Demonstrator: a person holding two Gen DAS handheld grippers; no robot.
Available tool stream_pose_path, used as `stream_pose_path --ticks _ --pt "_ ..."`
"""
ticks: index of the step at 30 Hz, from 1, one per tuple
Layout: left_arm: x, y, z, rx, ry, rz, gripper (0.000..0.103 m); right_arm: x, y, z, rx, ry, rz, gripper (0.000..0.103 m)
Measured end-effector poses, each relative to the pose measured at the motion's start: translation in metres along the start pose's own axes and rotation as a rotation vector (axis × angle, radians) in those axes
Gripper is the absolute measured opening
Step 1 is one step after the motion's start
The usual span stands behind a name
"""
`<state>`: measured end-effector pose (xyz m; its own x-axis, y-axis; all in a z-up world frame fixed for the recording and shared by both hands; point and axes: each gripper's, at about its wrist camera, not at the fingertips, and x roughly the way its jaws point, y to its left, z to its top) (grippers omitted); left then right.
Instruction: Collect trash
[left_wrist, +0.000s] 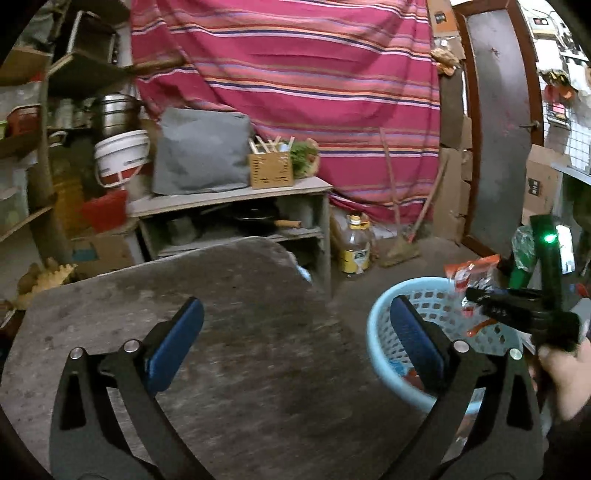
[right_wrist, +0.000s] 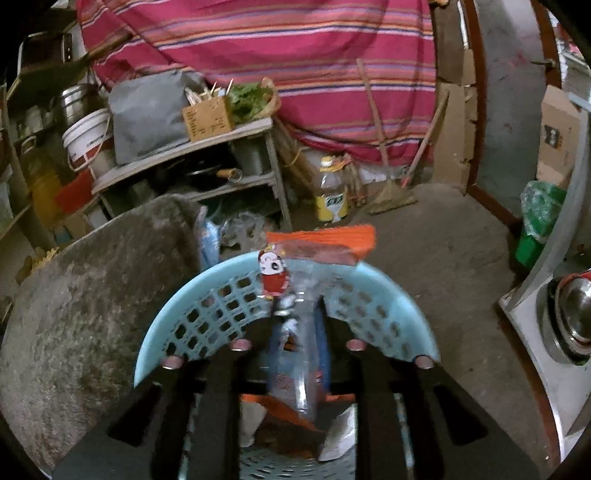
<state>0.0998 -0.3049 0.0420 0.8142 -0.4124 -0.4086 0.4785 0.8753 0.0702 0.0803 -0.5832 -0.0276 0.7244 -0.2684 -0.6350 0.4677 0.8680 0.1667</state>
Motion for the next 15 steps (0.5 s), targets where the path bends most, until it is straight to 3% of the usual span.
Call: stream_pose_path --ticks 1,5,7,15 --pt "-0.004 0.004 -0.001 0.0 -0.002 0.011 0.098 0.001 0.004 -0.002 -0.006 -0.009 -0.01 0.088" --pt "-0.024 0.033 -0.007 -0.024 -0.007 0.053 0.098 0.002 0.022 -0.004 -0.052 -0.006 -0.047 0.088" --pt "-0.037 0.05 -0.011 -0.033 -0.014 0.077 0.098 -0.007 0.033 -0.004 -0.074 -0.028 -0.051 0.096" --pt "-0.09 0.11 -0.03 -0.071 -0.048 0.191 0.098 -0.078 0.101 -0.015 -0.201 -0.149 0.05 0.099"
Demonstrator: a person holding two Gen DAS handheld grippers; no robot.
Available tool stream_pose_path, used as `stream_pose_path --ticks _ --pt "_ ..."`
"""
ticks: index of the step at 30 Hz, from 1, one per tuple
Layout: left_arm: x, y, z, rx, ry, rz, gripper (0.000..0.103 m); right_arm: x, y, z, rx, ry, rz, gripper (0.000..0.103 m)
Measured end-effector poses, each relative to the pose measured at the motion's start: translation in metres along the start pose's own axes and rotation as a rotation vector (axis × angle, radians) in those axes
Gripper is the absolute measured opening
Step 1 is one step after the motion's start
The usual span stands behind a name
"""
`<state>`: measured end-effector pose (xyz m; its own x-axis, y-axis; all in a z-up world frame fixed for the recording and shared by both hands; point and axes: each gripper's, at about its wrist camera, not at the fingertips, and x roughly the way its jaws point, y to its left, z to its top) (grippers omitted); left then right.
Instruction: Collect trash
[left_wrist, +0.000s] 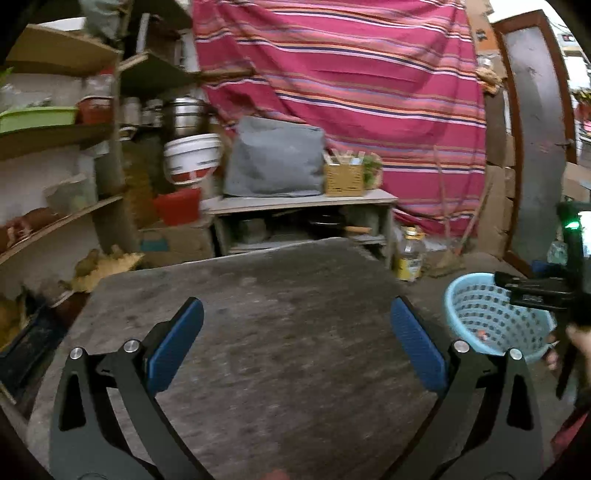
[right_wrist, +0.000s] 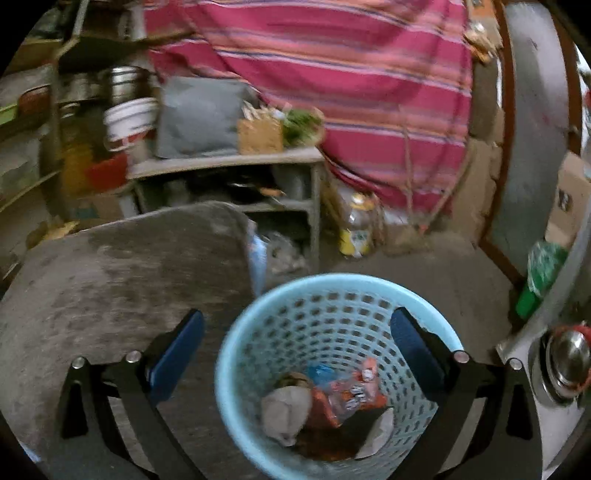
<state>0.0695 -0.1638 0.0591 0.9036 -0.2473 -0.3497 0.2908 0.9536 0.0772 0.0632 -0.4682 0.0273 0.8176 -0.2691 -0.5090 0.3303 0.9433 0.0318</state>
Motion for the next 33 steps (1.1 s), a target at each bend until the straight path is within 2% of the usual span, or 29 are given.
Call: stream_pose_path --ticks 4,10,12,15,18,23,28,33 --pt "-0.021 0.031 -0.01 -0.012 -0.026 0.066 0.098 -0.039 0.034 -0.008 -0.004 -0.075 0.07 0.099" --pt "-0.049 0.069 -0.036 0.002 -0.018 0.104 0.098 -0.083 0.095 -0.029 -0.08 -0.153 0.058 0.099" --pt "-0.058 0.079 -0.048 -0.002 -0.011 0.119 0.098 -0.09 0.108 -0.036 -0.093 -0.151 0.062 0.099" --pt "-0.07 0.095 -0.066 -0.029 0.0 0.12 0.098 -0.099 0.129 -0.05 -0.106 -0.142 0.131 0.099" --pt "-0.075 0.102 -0.084 -0.016 0.008 0.161 0.098 -0.102 0.148 -0.065 -0.103 -0.103 0.196 0.099" --pt "-0.08 0.121 -0.097 -0.05 0.033 0.176 0.098 -0.107 0.173 -0.082 -0.136 -0.086 0.205 0.099" --pt "-0.087 0.135 -0.102 -0.088 0.016 0.199 0.098 -0.119 0.182 -0.092 -0.131 -0.172 0.194 0.099" --pt "-0.088 0.141 -0.107 -0.098 0.012 0.215 0.098 -0.115 0.192 -0.1 -0.14 -0.152 0.217 0.099"
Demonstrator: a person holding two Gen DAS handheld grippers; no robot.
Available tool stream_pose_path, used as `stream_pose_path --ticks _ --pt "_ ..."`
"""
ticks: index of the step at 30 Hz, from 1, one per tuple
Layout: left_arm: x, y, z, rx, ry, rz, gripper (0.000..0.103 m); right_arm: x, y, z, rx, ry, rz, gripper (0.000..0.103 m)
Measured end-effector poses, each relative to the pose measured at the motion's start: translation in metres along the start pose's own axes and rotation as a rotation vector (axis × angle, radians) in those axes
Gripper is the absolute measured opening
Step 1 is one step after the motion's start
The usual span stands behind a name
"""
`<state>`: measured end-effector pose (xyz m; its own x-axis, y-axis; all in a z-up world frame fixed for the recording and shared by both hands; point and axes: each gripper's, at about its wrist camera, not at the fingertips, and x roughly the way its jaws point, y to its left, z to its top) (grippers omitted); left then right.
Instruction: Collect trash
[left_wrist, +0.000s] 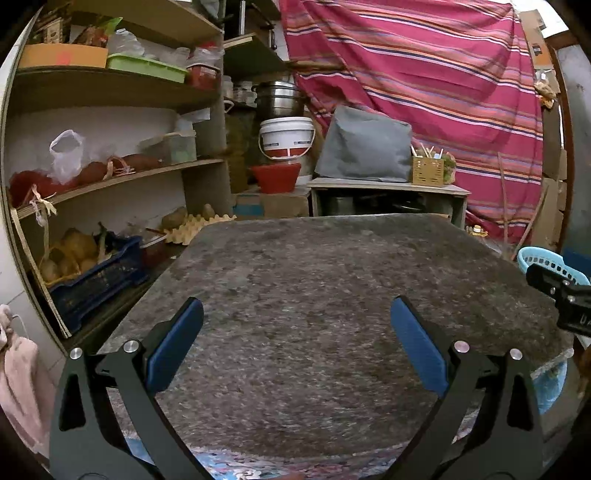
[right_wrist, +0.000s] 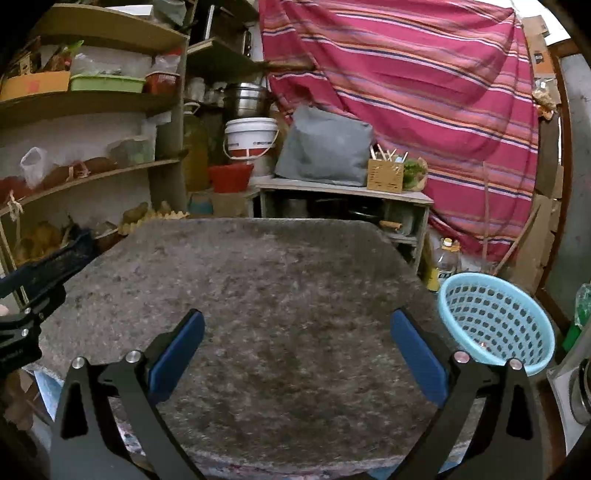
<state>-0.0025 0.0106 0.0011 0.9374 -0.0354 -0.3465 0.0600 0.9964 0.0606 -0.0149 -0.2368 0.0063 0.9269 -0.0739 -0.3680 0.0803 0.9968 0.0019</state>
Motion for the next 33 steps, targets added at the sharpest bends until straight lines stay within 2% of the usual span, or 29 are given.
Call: stream_pose_path --ticks 7,12,19,33 --pt "0.006 0.003 -0.006 -0.011 0.017 0.018 0.098 0.008 0.012 -0.011 -0.013 0.001 0.0 0.099" --pt "0.001 0.005 -0.006 -0.02 0.002 0.032 0.098 0.004 0.016 -0.011 -0.025 -0.019 -0.01 0.099" --pt "-0.006 0.004 -0.006 -0.021 -0.008 0.03 0.098 0.006 0.013 -0.008 0.023 0.005 0.028 0.099" --pt "-0.006 0.004 -0.012 -0.011 0.016 0.035 0.098 0.014 0.011 -0.012 0.061 0.028 -0.013 0.099"
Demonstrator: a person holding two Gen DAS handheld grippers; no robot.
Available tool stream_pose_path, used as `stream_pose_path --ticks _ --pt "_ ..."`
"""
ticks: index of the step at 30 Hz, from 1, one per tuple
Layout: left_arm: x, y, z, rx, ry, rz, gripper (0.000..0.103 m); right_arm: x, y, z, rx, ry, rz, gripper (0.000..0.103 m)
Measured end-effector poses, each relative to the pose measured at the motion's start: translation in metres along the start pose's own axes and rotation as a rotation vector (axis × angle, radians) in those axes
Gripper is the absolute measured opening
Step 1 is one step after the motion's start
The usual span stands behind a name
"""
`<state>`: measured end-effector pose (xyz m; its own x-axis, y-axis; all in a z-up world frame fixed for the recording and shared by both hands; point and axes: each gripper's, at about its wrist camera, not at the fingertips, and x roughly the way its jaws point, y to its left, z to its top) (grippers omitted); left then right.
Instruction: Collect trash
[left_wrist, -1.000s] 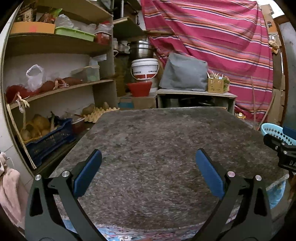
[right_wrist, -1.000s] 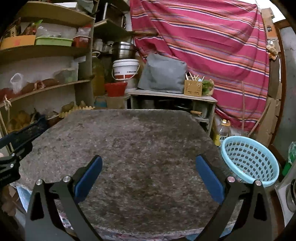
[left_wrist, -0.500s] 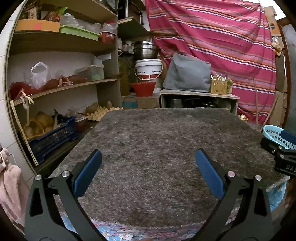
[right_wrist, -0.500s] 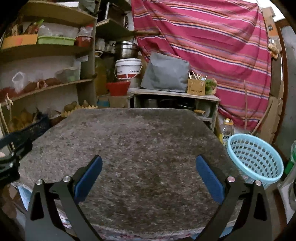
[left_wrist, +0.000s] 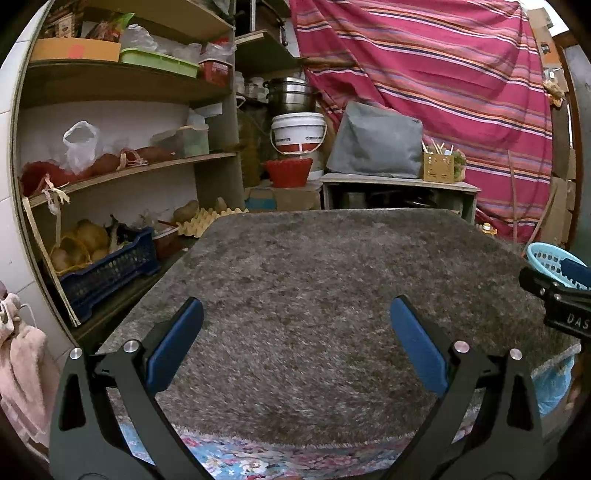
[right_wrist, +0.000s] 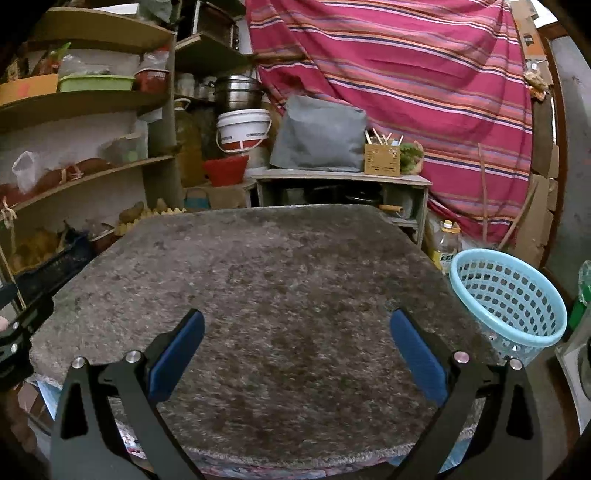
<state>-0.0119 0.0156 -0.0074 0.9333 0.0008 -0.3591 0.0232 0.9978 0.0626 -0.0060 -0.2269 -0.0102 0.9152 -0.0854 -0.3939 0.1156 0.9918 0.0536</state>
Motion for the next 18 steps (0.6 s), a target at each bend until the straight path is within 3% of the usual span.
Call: stream_pose_path --ticks 9,18 --pt "-0.001 -0.005 0.0 0.004 -0.007 -0.009 0.098 -0.014 0.014 0.0 -0.072 -0.063 -0.033 0.099" --pt "-0.001 -0.011 0.003 0.008 -0.012 -0.027 0.098 -0.018 0.01 0.003 -0.071 -0.066 -0.06 0.099"
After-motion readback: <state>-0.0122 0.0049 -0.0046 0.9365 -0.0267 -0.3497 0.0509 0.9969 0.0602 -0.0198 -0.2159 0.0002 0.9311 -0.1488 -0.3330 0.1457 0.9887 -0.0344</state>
